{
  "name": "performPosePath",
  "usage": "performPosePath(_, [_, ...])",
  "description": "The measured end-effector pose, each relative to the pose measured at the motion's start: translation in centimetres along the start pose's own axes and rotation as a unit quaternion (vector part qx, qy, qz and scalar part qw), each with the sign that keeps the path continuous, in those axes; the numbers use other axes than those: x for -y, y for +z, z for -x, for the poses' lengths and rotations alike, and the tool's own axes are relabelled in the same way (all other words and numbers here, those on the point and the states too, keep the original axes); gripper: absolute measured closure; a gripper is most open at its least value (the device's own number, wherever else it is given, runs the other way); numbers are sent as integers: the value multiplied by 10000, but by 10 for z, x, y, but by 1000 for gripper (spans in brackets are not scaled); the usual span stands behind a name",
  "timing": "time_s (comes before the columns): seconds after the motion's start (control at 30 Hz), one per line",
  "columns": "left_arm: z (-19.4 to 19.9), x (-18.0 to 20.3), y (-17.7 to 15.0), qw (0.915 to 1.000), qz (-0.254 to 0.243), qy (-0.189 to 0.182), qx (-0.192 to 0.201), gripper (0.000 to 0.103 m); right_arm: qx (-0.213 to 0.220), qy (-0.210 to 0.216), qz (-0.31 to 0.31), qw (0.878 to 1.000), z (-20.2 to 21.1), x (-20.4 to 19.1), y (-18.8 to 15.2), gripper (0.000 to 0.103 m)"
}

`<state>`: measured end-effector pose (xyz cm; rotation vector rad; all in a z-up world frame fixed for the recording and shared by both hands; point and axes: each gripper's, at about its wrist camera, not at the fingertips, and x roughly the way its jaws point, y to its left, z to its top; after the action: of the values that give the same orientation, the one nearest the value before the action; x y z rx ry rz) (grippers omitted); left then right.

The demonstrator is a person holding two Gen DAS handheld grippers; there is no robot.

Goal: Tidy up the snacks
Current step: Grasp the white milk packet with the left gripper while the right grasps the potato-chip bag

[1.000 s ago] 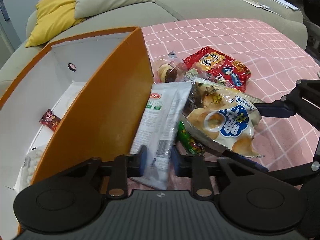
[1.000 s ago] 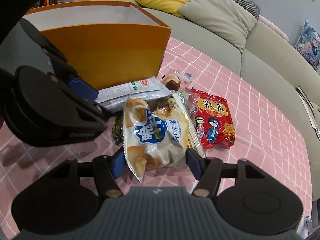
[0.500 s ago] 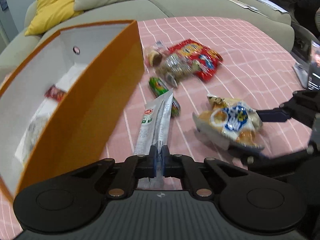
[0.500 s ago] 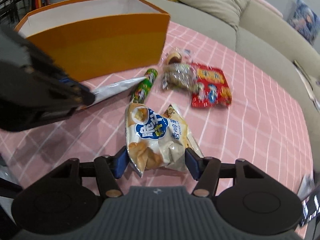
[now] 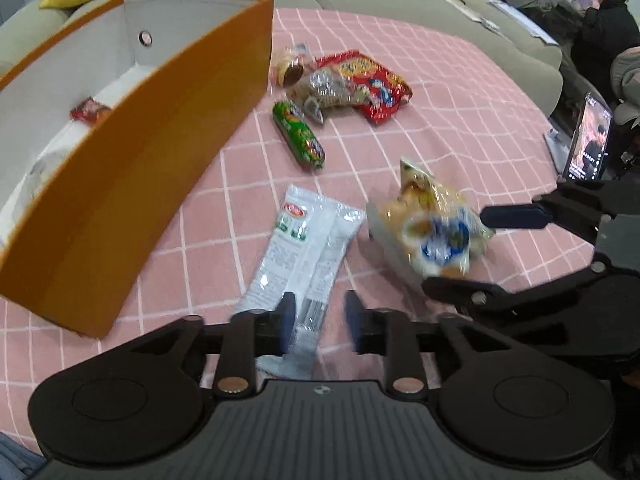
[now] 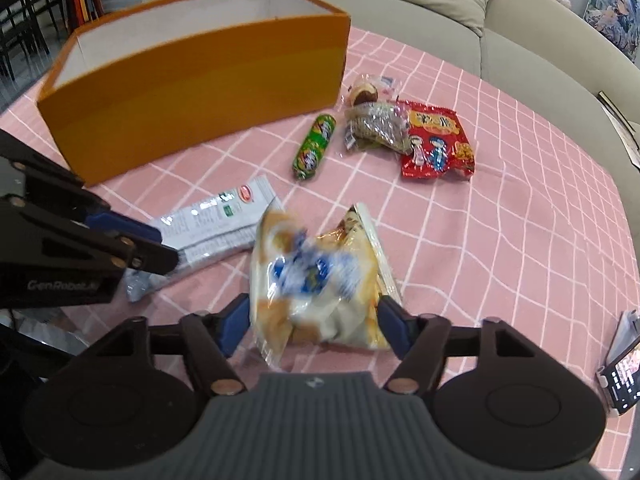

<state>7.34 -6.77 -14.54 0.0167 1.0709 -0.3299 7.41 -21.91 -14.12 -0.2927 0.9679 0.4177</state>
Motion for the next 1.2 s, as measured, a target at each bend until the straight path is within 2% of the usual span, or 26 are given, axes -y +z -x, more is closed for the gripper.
performPosePath(0.07, [1,0,1,9999,-157,-13,26,40,97,190,-226,9995,6,5,0,29])
performPosePath(0.13, [-4,0,4,9992,-392,-20,-82,31,221,291,-471,9982,11,11,0,27])
performPosePath(0.23, [-14,1,7,9970,-744,74,-207,27,310,374,-822,9954,10,23,2,27])
performPosePath(0.33, [-24,0,11,9958,-869,106,-251,26,277,420,-1016,9936,1,32,6,27])
performPosePath(0.47, [-36,-2,17,9956,-862,46,-364,26,94,562,-1307,9898,-19,43,10,19])
performPosePath(0.7, [-49,1,17,9953,-825,215,-464,30,69,666,-1756,9822,-32,52,9,19])
performPosePath(0.77, [-50,3,17,9949,-859,277,-451,31,48,706,-1725,9825,-34,49,10,26])
performPosePath(1.03, [-52,7,18,9945,-893,372,-391,42,109,701,-1556,9853,-36,42,12,36])
performPosePath(1.2, [-52,9,17,9947,-895,380,-339,44,152,688,-1507,9861,-33,41,12,48])
